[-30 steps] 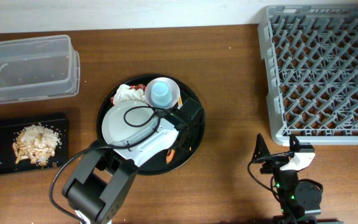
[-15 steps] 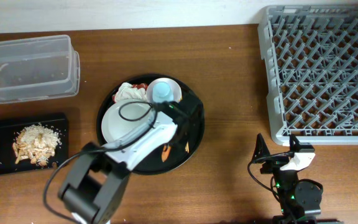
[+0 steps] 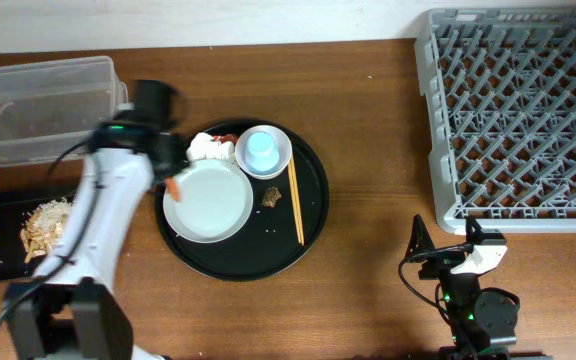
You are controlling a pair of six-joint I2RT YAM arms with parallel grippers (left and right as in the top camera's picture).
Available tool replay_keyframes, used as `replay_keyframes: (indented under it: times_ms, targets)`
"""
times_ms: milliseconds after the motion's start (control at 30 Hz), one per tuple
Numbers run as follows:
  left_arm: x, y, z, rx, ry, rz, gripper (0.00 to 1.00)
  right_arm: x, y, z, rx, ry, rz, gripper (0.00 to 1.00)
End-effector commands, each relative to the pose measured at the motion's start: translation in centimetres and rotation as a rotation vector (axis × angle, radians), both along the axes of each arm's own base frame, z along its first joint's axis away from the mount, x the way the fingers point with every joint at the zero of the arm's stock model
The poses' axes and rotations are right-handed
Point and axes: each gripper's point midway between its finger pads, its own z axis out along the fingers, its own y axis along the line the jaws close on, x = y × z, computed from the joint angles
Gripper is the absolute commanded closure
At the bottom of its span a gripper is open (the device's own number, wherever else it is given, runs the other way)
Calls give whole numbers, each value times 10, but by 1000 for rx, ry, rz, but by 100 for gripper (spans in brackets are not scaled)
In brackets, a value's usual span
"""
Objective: Sort waste into correct bins and load items into the dishwasher rack
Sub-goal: 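Grasp the orange carrot with the left gripper and lift it, then carry the carrot left and drop it onto the black tray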
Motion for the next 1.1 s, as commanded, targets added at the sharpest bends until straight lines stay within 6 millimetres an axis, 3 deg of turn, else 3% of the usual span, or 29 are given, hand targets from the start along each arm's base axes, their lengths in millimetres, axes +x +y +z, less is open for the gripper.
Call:
replay_keyframes:
  times_ms: [0,200,367,533,800,1067]
  targets:
    - [2,68,10,-27,-73,280,76,0,0,-3,-11,3,-3,1]
    - [-16,156,-3,-33,-87,544,75,0,0,-3,-11,3,-3,2]
    - [-32,197,-41,-38,-9,652,75,0,0,-3,-11,3,-3,2]
    - [-48,221,-71,-48,58,723,75,0,0,-3,-11,3,-3,2]
    - [-73,253,-72,-53,61,821,75,0,0,-3,-11,3,-3,2]
    - [-68,244,-78,-121,45,806,75,0,0,-3,-11,3,-3,2]
